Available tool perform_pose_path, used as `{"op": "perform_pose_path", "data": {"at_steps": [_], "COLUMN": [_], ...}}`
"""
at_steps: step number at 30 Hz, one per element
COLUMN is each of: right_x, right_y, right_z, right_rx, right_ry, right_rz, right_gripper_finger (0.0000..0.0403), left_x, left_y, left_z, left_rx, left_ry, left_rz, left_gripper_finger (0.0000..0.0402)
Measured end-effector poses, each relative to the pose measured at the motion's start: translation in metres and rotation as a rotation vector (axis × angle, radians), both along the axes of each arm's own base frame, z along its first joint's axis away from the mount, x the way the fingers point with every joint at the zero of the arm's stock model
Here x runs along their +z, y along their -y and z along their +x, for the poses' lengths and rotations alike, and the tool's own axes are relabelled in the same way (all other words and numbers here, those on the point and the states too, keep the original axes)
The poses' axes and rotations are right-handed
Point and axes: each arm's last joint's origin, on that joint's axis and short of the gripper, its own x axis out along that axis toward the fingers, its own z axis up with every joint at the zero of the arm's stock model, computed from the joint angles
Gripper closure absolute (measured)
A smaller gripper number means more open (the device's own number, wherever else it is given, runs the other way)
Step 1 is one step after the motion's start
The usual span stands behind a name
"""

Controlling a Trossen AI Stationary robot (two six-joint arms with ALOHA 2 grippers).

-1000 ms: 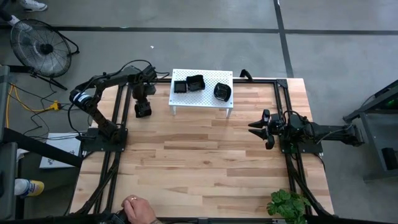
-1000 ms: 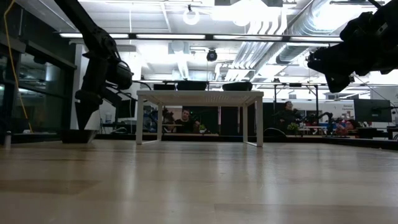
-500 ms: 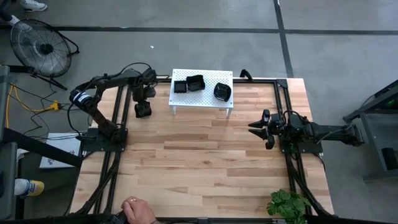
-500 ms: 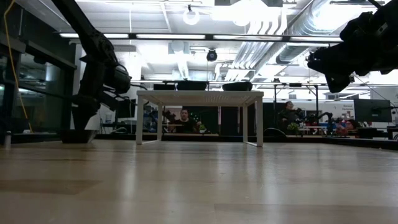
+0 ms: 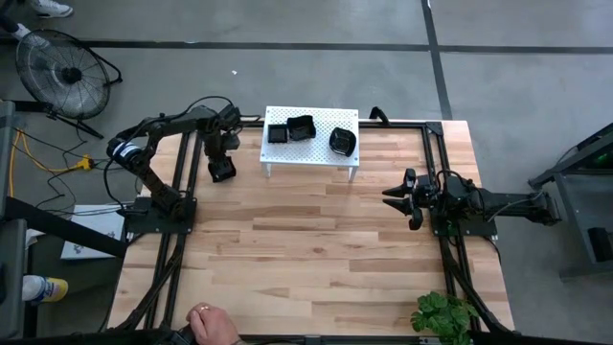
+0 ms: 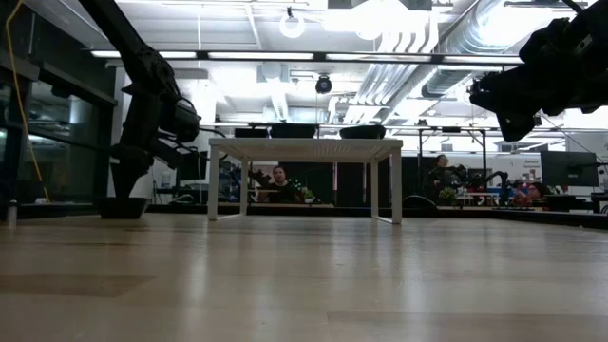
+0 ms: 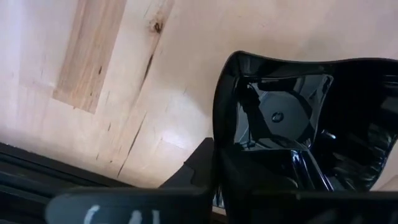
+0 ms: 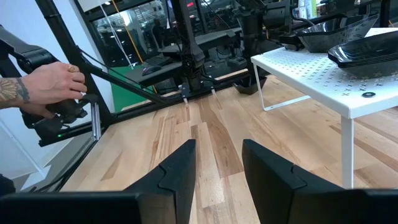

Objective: Pick & Place Mini shaped plates
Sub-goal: Stack the distorted square plate on top of the other distorted square plates on the shelf

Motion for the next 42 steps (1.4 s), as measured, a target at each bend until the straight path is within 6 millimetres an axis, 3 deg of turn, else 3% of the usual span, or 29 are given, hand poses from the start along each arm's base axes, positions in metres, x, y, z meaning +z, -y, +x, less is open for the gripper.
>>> {"op": "perform_pose_path", "data": {"at_steps": [6, 19, 35, 42], "right_x": [0.0, 0.0, 0.0, 0.0], "right_y": [0.0, 0.0, 0.0, 0.0], "right_z": [0.0, 0.0, 0.0, 0.0], "right_rx": [0.0, 0.0, 0.0, 0.0], "right_ry": [0.0, 0.0, 0.0, 0.0], "right_rz": [0.0, 0.0, 0.0, 0.0], "right_gripper_finger": [0.0277, 0.0277, 0.0276, 0.0276], "left_x": [0.015, 0.097, 0.189, 0.203], "left_y": [0.002, 0.004, -0.011, -0.025], "left_z": [-0.001, -0.012, 0.004, 0.035], "left_rx": [0.002, 0.078, 0.083, 0.158], "left_ry": [0.022, 0.169, 0.505, 0.621], "left_rz": [-0.004, 0.035, 0.17, 0.182], "left_gripper_finger": [0.0398, 0.0401, 0.0401, 0.0401]}}
